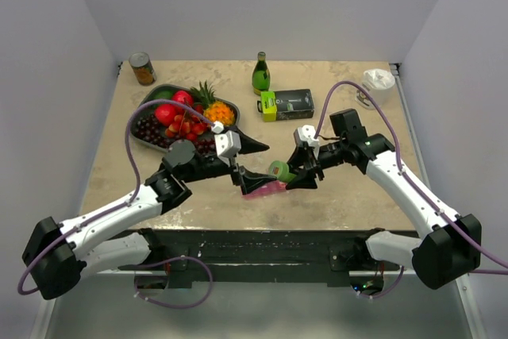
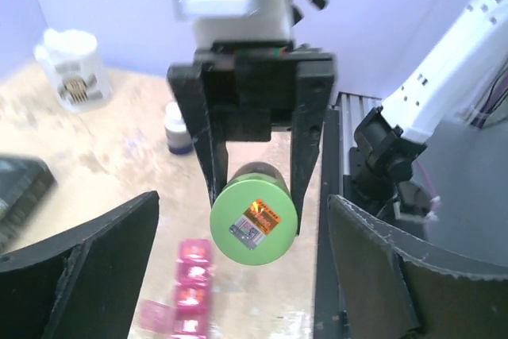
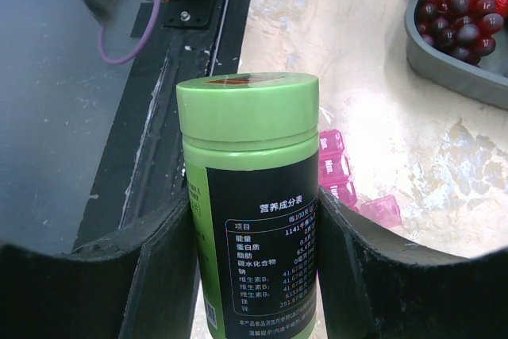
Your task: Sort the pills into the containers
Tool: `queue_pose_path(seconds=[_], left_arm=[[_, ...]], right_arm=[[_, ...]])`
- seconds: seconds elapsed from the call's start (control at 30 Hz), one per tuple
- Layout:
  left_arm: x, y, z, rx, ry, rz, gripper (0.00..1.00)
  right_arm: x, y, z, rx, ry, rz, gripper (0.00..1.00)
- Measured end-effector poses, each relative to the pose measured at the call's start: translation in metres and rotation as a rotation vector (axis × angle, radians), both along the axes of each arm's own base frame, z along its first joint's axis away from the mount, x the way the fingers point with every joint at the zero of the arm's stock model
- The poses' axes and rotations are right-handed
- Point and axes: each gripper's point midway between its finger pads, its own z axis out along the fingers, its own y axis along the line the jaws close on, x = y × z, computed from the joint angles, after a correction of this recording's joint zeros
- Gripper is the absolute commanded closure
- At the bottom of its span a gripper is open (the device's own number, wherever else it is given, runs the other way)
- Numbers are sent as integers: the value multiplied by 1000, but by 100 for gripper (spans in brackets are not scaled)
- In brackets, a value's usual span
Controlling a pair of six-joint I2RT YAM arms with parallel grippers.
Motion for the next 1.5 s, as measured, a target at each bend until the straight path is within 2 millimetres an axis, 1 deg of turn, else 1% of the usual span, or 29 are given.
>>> queue_pose_path(seconds=[0.03, 0.1, 0.17, 0.27, 0.33, 0.43, 0.53, 0.63, 0.77, 0.93, 1.1, 1.13, 1.17, 1.2, 1.23, 1.37, 1.5], left_arm=[[-3, 3, 7, -6, -56, -9, 8], [-12, 7, 15, -7, -148, -44, 8], [-18, 7, 15, 11, -236, -88, 8], [-22, 3, -1, 72, -300, -153, 7], [-20, -3, -14, 122, -317, -191, 7], [-16, -9, -27, 170, -326, -220, 7], [-13, -12, -35, 191, -333, -235, 8], [-11, -15, -38, 199, -337, -239, 12], [-10, -19, -40, 198, -334, -244, 23], [-11, -22, -41, 189, -311, -251, 32], [-11, -24, -35, 168, -286, -242, 42], [-11, -25, -35, 165, -281, -238, 50], [-10, -25, -34, 162, -270, -229, 60], [-9, -25, -33, 160, -259, -226, 77], [-9, -25, -33, 159, -248, -222, 100], [-7, -25, -35, 161, -197, -199, 100], [-5, -24, -36, 163, -99, -163, 100]], right_arm=[[0, 0, 0, -1, 1, 0, 100], [-1, -1, -1, -2, 1, 3, 100], [-2, -1, -1, -4, 1, 5, 100], [-3, -2, -2, -7, 2, 9, 100], [-3, -2, -2, -8, 0, 11, 100], [-3, -2, -3, -7, -3, 12, 100], [-4, -2, -3, -8, -1, 13, 100], [-4, -2, -3, -9, -1, 13, 100], [-4, -2, -3, -9, -1, 13, 100], [-4, -2, -3, -9, -2, 14, 100], [-4, -2, -3, -8, -3, 14, 100], [-4, -2, -3, -8, -4, 15, 100], [-4, -2, -3, -9, -5, 15, 100], [-4, -2, -3, -9, -4, 15, 100], [-4, -2, -3, -9, -1, 14, 100], [-5, -2, -3, -11, 11, 9, 100], [-5, -3, -4, -19, 31, -1, 100]])
